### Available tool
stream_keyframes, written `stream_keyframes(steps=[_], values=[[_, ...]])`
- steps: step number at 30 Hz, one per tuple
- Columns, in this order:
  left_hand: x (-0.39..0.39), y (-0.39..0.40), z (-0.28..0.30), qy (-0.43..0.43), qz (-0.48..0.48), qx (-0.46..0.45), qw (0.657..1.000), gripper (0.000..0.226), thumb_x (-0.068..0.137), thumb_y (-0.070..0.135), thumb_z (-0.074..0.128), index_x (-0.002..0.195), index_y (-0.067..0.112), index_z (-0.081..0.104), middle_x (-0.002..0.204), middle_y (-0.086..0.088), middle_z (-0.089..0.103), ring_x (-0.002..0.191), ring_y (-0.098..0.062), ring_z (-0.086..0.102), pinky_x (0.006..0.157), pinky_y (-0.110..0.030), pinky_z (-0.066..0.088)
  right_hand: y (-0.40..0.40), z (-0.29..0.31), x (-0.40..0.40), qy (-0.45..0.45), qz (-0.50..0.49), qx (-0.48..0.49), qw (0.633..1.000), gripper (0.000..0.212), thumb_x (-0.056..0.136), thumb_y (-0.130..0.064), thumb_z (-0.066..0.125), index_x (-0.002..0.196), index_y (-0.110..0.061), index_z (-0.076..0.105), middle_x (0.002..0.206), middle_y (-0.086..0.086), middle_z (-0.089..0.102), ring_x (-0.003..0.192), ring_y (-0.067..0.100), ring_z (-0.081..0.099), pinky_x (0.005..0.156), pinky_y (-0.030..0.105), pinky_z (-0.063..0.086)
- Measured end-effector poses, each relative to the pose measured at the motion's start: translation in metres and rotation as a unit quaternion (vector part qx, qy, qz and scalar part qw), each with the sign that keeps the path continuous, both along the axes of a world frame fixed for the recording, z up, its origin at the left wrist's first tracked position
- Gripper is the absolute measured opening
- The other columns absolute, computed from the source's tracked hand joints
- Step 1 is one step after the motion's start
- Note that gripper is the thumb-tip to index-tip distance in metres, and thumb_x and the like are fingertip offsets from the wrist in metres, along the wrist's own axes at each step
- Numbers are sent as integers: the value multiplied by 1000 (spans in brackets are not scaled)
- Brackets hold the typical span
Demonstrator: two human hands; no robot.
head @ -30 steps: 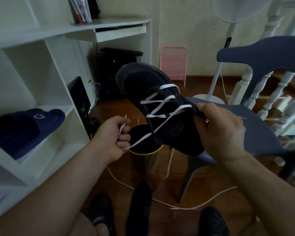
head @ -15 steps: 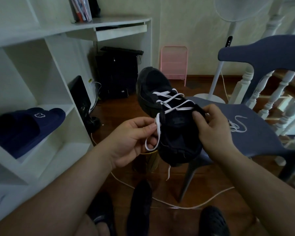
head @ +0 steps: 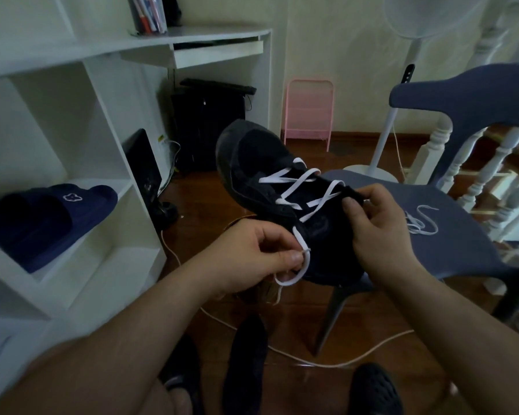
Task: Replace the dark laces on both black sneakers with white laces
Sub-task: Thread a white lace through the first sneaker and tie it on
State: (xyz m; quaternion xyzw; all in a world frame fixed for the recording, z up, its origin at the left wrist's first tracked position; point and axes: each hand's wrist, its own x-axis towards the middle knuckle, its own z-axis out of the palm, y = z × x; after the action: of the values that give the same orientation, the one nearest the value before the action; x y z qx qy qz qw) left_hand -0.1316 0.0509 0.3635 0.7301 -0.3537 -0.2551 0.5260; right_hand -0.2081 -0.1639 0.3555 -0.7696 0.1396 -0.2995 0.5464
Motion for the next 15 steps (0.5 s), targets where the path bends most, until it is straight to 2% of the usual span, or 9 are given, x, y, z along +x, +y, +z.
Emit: stream_keyframes(steps=[3, 5, 8, 12, 15], values=[[-3, 3, -2, -61, -55, 82, 993, 8, 96, 19, 76, 99, 25, 82, 94, 7, 79, 94, -10, 75, 95, -40, 60, -3, 0, 0, -26, -9, -39, 999, 17, 104, -21, 59, 95, -36, 60, 98, -14, 71, 96, 4, 68, 87, 43, 59], [-5, 2, -4, -74, -65, 95, 991, 8, 95, 22, 77, 102, 25, 82, 100, 8, 80, 100, -9, 74, 99, -39, 58, -4, -1, 0, -35, -13, -65, 997, 21, 104, -20, 59, 93, -38, 60, 97, -17, 70, 96, 3, 67, 87, 38, 57], [-6, 2, -4, -71, -66, 83, 992, 9, 95, 18, 78, 102, 21, 83, 100, 8, 80, 100, -6, 74, 99, -33, 58, -3, -2, 0, -42, -15, -80, 996, 23, 103, -18, 59, 93, -38, 58, 95, -18, 68, 95, 2, 66, 84, 31, 55], [0, 4, -2, -68, -77, 85, 991, 8, 94, 17, 79, 101, 20, 82, 100, 3, 80, 99, -13, 75, 97, -36, 59, -6, -2, 0, -42, -28, -87, 995, 20, 103, -19, 60, 94, -36, 59, 95, -16, 68, 96, 1, 65, 83, 30, 55], [10, 12, 3, -100, -60, 124, 985, 8, 92, 21, 81, 94, 28, 80, 94, 7, 79, 91, -9, 74, 91, -36, 60, -7, -2, -1, -28, -47, -90, 994, 17, 103, -24, 60, 94, -38, 59, 95, -18, 69, 95, -1, 65, 79, 27, 53]])
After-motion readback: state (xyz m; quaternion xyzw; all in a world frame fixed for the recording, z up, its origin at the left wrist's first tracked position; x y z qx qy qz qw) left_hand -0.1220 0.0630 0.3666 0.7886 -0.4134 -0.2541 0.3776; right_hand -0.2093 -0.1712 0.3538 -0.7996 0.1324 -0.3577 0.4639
